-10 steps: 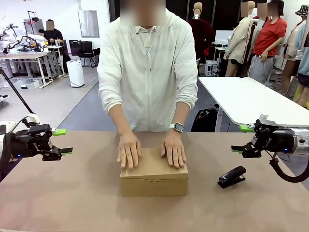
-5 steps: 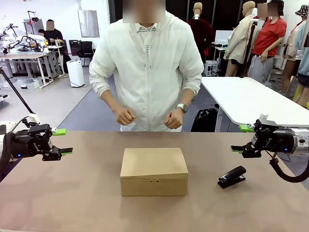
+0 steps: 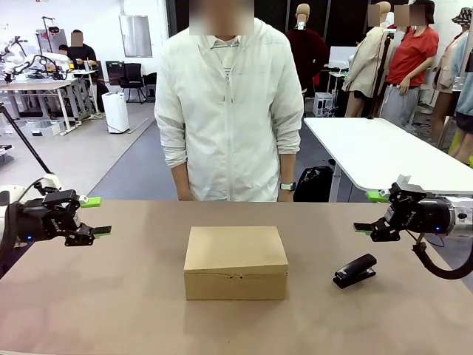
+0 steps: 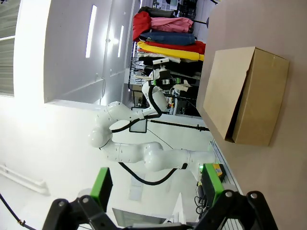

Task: Pack the items into the box.
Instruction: Close the Mailer Box.

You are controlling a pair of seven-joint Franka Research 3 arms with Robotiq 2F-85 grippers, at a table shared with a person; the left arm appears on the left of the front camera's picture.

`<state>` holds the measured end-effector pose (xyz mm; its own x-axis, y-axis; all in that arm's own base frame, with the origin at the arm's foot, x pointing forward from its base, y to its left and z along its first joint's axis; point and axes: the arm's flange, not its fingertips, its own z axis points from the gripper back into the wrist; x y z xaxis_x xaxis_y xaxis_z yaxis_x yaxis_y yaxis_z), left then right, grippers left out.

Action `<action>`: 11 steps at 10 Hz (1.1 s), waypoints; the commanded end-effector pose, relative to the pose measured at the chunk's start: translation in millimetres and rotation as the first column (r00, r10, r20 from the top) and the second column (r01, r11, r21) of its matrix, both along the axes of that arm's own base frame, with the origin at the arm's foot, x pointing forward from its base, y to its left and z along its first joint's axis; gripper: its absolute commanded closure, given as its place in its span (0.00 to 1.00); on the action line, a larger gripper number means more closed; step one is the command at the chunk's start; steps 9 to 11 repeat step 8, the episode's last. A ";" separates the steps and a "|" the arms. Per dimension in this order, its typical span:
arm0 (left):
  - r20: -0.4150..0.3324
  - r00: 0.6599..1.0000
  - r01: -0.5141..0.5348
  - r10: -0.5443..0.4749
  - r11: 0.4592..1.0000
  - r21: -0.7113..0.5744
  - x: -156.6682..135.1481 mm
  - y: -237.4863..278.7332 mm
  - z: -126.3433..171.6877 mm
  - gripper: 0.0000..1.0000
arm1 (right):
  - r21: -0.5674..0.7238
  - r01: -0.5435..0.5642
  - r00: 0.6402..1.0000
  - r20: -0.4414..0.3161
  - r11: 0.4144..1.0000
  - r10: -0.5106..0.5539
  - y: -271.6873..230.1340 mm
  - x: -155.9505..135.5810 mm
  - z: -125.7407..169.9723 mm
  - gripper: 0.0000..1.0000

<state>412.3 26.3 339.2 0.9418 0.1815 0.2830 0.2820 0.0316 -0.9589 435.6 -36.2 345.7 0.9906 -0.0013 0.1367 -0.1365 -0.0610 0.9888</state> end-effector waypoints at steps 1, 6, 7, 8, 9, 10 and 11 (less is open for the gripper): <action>0.018 1.000 0.000 0.000 1.000 -0.004 -0.8 1.2 0.8 0.00 | 0.004 -0.007 1.000 0.017 1.000 0.007 0.4 0.5 3.8 0.00; 0.018 1.000 0.000 0.000 1.000 -0.004 -0.8 1.2 0.8 0.00 | 0.004 -0.007 1.000 0.017 1.000 0.007 0.4 0.5 3.8 0.00; 0.018 1.000 0.000 0.000 1.000 -0.004 -0.8 1.2 0.8 0.00 | 0.004 -0.007 1.000 0.017 1.000 0.007 0.4 0.5 3.8 0.00; 0.018 1.000 0.000 0.000 1.000 -0.004 -0.8 1.2 0.8 0.00 | 0.004 -0.007 1.000 0.017 1.000 0.007 0.4 0.5 3.8 0.00; 0.018 1.000 0.000 0.000 1.000 -0.004 -0.8 1.2 0.8 0.00 | 0.004 -0.007 1.000 0.017 1.000 0.007 0.4 0.5 3.8 0.00; 0.018 1.000 0.000 0.000 1.000 -0.004 -0.8 1.2 0.8 0.00 | 0.004 -0.007 1.000 0.017 1.000 0.007 0.4 0.5 3.8 0.00; 0.018 1.000 0.000 0.000 1.000 -0.004 -0.8 1.2 0.8 0.00 | 0.004 -0.007 1.000 0.017 1.000 0.007 0.4 0.5 3.8 0.00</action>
